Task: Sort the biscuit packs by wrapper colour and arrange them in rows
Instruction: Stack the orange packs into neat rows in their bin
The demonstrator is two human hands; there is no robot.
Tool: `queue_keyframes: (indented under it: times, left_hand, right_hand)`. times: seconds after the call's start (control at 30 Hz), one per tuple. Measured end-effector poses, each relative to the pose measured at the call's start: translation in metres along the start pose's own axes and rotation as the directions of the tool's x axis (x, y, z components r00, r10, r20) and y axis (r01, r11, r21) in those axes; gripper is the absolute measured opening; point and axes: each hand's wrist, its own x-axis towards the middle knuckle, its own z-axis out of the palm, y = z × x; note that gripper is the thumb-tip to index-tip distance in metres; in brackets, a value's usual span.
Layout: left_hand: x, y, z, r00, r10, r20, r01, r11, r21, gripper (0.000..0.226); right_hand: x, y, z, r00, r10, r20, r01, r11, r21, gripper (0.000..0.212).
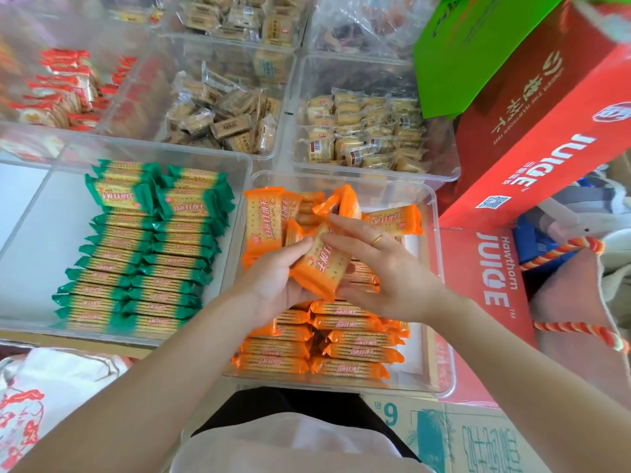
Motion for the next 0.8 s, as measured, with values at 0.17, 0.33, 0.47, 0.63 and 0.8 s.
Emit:
queue_keyframes:
  times: [0.17, 0.33, 0.47, 0.63, 0.8]
  left_hand:
    - [0.005, -0.010, 0.001, 0.920, 0.388, 0.053, -0.227, 0.421, 0.878, 0.035]
    - [0.023, -0.010, -0.021, 0.754, 0.616, 0.229, -0.133, -0.198, 0.971, 0.041]
    - [0.028, -0.013, -0.019, 0.781, 0.597, 0.183, 0.059, -0.362, 0.930, 0.052]
    - [0.027, -0.024, -0.017, 0.757, 0.643, 0.117, 0.214, -0.413, 0.885, 0.064]
    - [0.023, -0.036, -0.017, 0.753, 0.646, 0.126, 0.194, -0.401, 0.895, 0.073]
  right_hand:
    - [-0.018, 0.012, 0.015, 0.983, -0.030, -0.179, -0.026, 0.952, -0.304, 0.030]
    - [-0.030, 0.035, 0.028, 0.977, 0.173, -0.125, -0.211, 0.878, -0.429, 0.022]
    - [-0.030, 0.042, 0.030, 0.888, 0.393, 0.239, -0.271, 0.867, -0.419, 0.022]
    - [-0.022, 0.042, 0.017, 0.830, 0.456, 0.321, -0.412, 0.890, -0.196, 0.023]
    - [0.005, 0.040, 0.020, 0.810, 0.577, 0.099, -0.578, 0.816, -0.023, 0.034]
